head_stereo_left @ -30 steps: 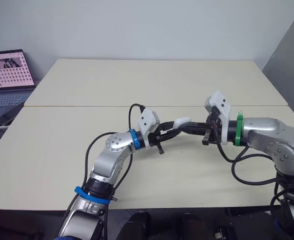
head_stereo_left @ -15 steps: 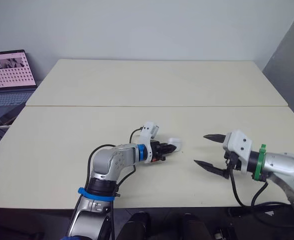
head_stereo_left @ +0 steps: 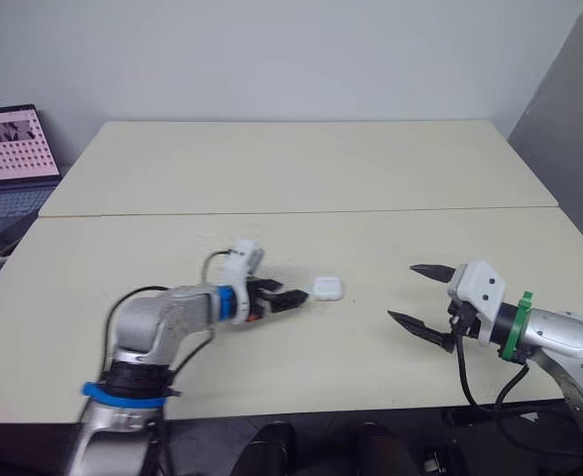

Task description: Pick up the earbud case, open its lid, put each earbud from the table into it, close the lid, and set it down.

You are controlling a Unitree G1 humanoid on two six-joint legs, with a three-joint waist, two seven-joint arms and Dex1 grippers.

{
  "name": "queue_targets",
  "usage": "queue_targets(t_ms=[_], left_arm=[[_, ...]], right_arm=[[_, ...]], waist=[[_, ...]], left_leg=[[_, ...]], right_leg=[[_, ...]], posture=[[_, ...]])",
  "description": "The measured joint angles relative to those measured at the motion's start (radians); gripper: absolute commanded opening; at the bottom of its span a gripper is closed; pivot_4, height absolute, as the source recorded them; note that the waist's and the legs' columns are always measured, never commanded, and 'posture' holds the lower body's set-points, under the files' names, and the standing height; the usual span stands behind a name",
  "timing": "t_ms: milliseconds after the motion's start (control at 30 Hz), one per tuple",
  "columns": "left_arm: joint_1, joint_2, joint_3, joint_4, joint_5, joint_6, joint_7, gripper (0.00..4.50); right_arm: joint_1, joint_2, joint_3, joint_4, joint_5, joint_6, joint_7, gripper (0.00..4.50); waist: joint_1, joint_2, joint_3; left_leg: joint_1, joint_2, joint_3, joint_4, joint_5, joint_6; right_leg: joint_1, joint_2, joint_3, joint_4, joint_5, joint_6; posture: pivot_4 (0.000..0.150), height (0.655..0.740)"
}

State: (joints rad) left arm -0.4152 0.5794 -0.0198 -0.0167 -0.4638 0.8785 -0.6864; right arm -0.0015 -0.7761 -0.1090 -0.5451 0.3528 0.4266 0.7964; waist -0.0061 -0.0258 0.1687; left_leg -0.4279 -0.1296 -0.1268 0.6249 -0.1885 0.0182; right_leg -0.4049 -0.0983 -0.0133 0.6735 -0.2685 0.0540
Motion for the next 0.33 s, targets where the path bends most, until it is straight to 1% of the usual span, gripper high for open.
queue_targets(t_ms=[67, 133, 200, 267, 333], left_arm=[[-0.008, 0.070, 0.021, 0.091, 0.077, -0.203, -0.052, 4.45], [-0.042, 0.103, 0.032, 0.147, 0.116, -0.399, -0.129, 4.45], [-0.078, 0.117, 0.036, 0.174, 0.149, -0.562, -0.184, 4.45], [-0.115, 0.122, 0.048, 0.229, 0.181, -0.696, -0.203, 4.45], [-0.143, 0.112, 0.060, 0.277, 0.187, -0.743, -0.208, 4.45]], right_arm=[[-0.001, -0.011, -0.032, 0.010, 0.031, 0.011, 0.019, 4.50], [-0.015, -0.013, -0.071, 0.008, 0.119, 0.071, 0.041, 4.50], [-0.029, -0.022, -0.101, -0.004, 0.189, 0.121, 0.054, 4.50], [-0.057, -0.053, -0.132, -0.012, 0.232, 0.160, 0.056, 4.50], [-0.073, -0.073, -0.157, -0.012, 0.254, 0.179, 0.053, 4.50]], waist=[[0.008, 0.000, 0.001], [0.018, 0.000, 0.002], [0.031, 0.001, 0.002], [0.032, 0.001, 0.002], [0.032, 0.001, 0.002]], left_leg=[[-0.001, 0.001, 0.000, 0.000, 0.000, 0.000], [-0.003, 0.000, -0.001, 0.000, 0.000, 0.000], [-0.003, 0.000, -0.002, 0.000, 0.000, 0.000], [-0.003, 0.000, -0.002, 0.001, 0.000, 0.001], [-0.004, -0.001, -0.002, 0.001, -0.001, 0.001]], right_leg=[[-0.001, 0.000, -0.001, 0.000, 0.000, -0.001], [-0.001, 0.000, -0.001, -0.003, 0.000, -0.001], [-0.001, 0.000, -0.003, -0.011, 0.002, -0.002], [-0.001, 0.000, -0.002, -0.015, 0.005, 0.003], [0.000, 0.000, -0.002, -0.016, 0.006, 0.004]], posture=[[0.150, 0.7400], [0.150, 0.7400], [0.150, 0.7400], [0.150, 0.7400], [0.150, 0.7400]])
